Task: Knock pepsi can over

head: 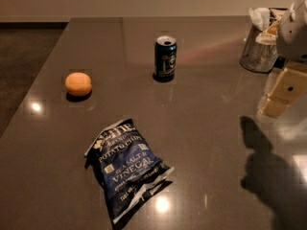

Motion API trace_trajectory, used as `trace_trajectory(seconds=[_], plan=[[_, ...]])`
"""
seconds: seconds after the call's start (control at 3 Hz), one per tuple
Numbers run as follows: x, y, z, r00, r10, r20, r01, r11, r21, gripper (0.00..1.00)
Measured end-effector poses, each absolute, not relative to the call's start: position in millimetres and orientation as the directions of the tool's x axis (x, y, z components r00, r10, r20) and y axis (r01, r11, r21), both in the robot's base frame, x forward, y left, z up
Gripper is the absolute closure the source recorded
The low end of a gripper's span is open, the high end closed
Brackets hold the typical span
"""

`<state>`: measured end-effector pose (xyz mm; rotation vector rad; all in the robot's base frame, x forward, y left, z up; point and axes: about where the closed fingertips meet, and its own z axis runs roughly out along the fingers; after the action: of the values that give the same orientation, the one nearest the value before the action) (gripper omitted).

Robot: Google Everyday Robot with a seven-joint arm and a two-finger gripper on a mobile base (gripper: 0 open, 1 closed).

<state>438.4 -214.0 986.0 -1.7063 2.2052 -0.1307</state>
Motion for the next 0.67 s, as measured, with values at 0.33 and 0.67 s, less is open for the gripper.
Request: trace_trajectory(seconds=[0.33, 0.67], plan=[[441, -213, 987, -0.219, -0.950, -0.224, -0.917, 0.279, -0.286, 0.00], [456, -207, 987, -0.243, -0.935, -0.257, -0.906, 0.313, -0.286, 0.00]])
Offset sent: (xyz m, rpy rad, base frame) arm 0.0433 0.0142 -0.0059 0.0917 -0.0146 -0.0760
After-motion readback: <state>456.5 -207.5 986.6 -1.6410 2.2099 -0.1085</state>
